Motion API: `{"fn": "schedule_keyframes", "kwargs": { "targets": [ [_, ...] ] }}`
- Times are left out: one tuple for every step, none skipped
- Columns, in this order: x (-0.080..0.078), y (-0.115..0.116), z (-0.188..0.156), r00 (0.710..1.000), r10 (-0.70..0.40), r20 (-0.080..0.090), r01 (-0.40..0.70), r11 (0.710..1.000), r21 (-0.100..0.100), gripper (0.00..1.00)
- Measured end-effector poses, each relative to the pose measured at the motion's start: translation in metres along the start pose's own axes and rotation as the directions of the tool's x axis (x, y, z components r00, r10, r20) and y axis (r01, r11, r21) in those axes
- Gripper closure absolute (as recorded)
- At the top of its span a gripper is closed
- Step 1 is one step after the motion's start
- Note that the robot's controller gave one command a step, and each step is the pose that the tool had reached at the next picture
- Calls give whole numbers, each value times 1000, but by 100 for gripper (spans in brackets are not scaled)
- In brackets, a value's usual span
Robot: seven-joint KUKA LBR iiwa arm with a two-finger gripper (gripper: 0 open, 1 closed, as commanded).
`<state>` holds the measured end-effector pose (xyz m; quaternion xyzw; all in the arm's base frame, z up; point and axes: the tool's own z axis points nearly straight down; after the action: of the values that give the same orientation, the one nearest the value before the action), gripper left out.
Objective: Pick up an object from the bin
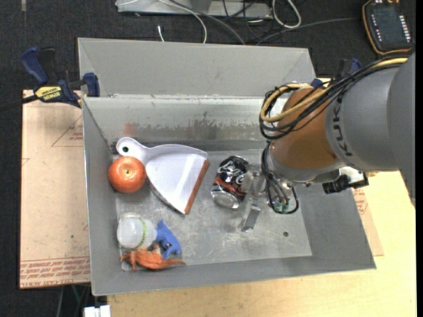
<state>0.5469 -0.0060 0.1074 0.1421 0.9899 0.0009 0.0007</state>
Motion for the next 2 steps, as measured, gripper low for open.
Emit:
{"fn": "schedule_keyframes", "kwargs": {
  "targets": [
    [-35,44,-51,934,-356,12,356,935,2,0],
    [-37,46,8,969,247,-4,-247,969,2,0]
  ]
}}
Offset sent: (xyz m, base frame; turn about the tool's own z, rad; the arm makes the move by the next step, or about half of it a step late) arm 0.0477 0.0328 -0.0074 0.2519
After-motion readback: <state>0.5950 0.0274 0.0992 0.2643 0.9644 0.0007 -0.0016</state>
